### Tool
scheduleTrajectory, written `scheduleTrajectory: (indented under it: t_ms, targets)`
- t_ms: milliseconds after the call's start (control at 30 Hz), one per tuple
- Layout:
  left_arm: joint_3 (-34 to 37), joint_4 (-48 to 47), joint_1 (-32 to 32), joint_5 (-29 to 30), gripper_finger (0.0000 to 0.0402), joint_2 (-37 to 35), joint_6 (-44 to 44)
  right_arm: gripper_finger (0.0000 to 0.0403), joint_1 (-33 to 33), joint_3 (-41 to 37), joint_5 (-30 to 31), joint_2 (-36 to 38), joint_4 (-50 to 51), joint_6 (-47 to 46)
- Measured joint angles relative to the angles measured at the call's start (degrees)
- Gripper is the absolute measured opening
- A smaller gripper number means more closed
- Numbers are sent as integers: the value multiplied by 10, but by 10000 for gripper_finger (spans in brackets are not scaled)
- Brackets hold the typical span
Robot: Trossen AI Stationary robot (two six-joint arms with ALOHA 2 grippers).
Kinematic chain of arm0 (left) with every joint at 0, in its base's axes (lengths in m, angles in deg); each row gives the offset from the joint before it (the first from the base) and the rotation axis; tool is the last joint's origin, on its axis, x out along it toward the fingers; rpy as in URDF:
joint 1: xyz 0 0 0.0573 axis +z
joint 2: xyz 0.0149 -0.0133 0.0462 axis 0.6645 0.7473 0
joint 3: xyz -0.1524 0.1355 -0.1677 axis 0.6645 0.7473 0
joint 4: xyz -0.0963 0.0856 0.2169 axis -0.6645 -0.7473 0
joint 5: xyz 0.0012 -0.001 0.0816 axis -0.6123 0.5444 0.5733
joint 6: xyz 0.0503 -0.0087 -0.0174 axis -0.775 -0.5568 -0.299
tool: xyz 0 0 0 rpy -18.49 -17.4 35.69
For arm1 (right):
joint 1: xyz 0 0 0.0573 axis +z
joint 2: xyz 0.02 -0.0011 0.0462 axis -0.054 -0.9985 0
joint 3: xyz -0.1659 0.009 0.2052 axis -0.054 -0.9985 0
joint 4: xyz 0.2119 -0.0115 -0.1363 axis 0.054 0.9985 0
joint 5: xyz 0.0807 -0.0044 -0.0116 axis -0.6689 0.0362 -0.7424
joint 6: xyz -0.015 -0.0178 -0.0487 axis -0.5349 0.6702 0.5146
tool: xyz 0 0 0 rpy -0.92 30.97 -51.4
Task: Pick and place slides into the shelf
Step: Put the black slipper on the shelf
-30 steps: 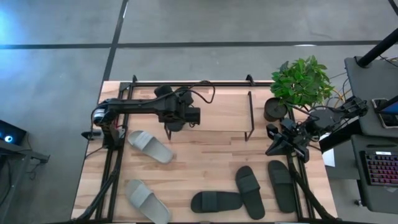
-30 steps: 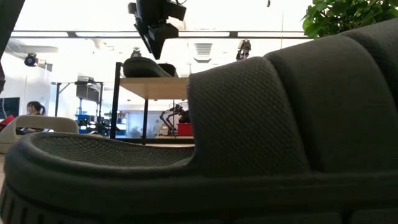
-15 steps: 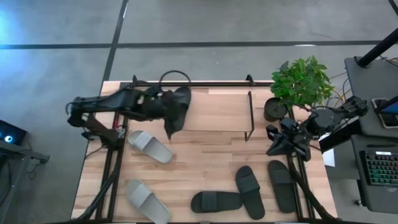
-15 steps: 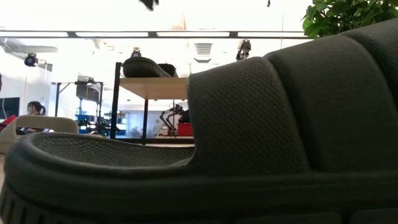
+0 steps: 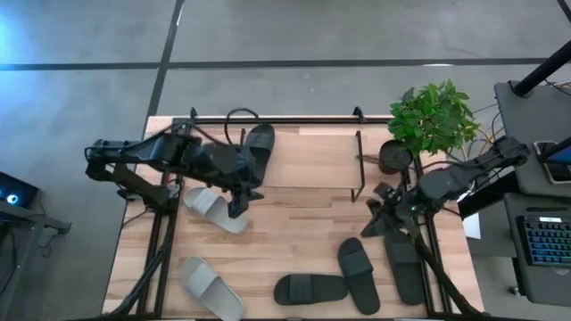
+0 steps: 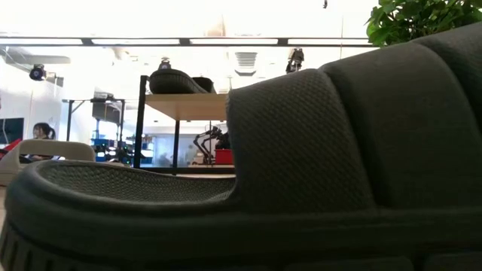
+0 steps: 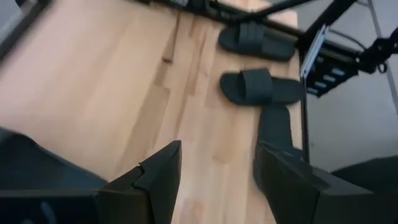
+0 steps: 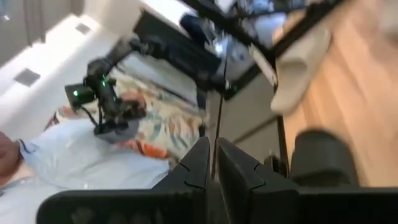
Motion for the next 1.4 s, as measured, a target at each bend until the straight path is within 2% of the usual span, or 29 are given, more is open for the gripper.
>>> scheduleTrajectory:
  t_ms: [233,467,633,733,933,1100,1400]
  targets:
    - [59,-12,-58,6,190,-7,118,22,15,0,-38,-57,7,-57]
    - [102,2,-164,67,189,-7,209,22,82,0,-40,-140,13,-158]
    - [131,-6,-207,107,189,-21,209,22,119,1,0,-215,-24,-208]
    - [152,-32,-226,112,189,-39,207,22,131,5,44,-268,-105,-236]
    - [221,-54,-289,148,189,-109,226,22,129,20,99,-389,-257,-366]
    - [286,-47,-330,202,189,-177,260,22,133,66,116,-480,-260,-439]
    - [360,-33,-348,209,189,-257,265,25,134,151,114,-612,-258,-545]
